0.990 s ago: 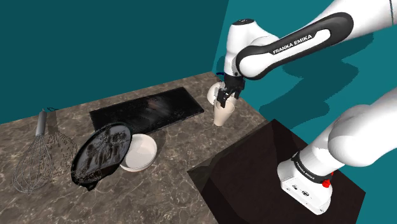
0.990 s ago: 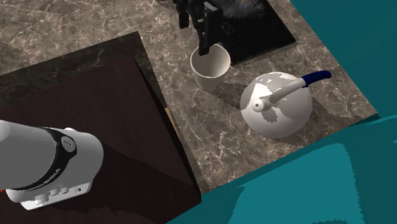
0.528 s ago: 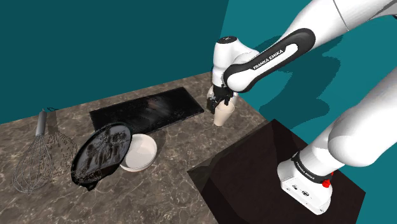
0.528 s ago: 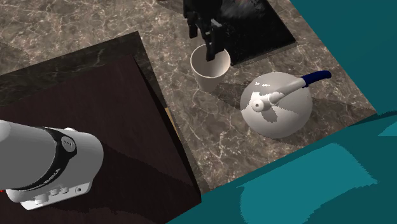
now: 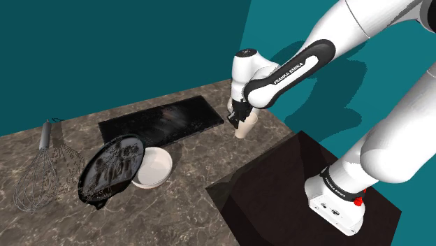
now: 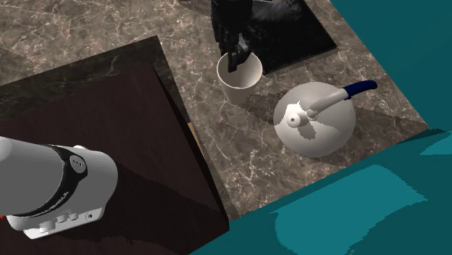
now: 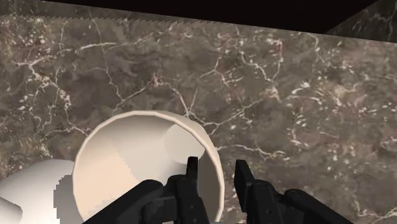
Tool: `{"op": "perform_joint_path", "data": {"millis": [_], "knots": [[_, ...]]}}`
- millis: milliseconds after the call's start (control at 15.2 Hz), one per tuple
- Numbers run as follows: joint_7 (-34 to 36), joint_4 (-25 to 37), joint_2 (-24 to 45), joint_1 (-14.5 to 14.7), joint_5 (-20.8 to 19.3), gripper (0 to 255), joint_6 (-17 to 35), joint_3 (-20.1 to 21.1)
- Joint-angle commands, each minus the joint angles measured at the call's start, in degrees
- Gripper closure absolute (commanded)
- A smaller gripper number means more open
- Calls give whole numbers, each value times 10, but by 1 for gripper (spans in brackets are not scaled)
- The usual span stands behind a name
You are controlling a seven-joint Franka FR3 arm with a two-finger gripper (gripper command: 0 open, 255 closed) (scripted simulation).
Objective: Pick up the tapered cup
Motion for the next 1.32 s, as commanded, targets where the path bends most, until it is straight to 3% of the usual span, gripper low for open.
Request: {"op": "perform_joint_path", "data": {"millis": [0,462,1254], "knots": [[0,-1,0,0,0,255,1,0],[0,1,2,0,-1,255,1,0],[-38,13,-83,0,43,255,-92,6]]}}
